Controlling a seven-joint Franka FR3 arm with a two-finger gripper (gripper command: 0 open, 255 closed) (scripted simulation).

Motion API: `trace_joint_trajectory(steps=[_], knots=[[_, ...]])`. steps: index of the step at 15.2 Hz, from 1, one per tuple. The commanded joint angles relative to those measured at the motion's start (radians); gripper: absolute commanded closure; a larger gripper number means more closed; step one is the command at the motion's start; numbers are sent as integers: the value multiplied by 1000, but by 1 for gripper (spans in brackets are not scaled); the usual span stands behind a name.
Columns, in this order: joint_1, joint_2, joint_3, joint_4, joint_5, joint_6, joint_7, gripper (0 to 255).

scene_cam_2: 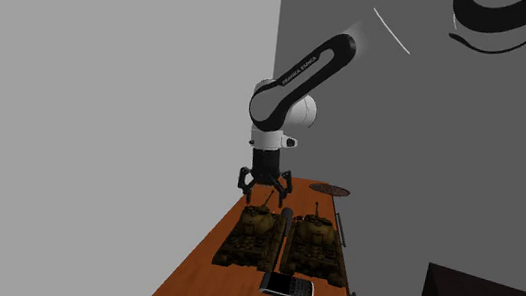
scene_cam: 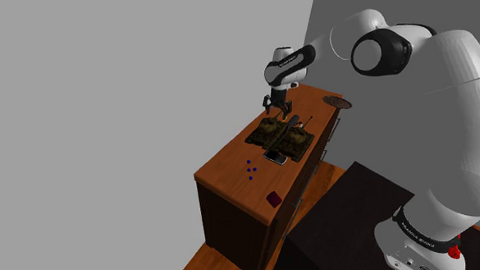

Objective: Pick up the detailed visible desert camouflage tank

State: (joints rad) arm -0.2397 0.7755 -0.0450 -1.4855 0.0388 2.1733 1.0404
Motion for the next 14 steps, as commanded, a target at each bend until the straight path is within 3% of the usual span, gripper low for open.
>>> trace_joint_trajectory(steps=[1,2,14], knots=[[0,4,0,3,0,2,1,0],[0,3,0,1,0,4,1,255],[1,-22,-1,2,-1,-23,1,255]])
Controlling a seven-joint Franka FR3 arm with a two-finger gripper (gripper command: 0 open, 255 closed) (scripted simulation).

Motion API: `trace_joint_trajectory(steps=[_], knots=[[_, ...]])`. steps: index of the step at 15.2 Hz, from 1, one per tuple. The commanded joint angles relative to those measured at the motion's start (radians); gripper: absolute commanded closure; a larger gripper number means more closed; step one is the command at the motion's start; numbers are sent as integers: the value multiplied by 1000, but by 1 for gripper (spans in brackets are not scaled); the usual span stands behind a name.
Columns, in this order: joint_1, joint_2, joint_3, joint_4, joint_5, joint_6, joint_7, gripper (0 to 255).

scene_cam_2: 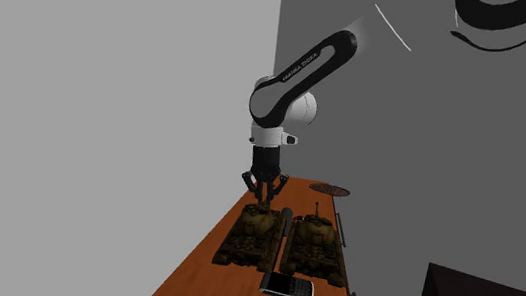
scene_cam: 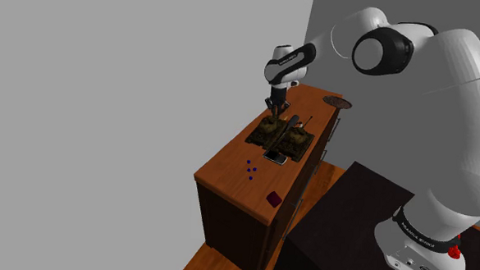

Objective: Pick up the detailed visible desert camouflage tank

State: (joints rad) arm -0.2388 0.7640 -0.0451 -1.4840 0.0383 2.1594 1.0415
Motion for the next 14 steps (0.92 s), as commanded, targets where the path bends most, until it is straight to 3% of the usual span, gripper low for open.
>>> trace_joint_trajectory(steps=[1,14], knots=[[0,-18,-1,1,-1,-17,0,255],[2,-100,-3,20,-5,-119,2,255]])
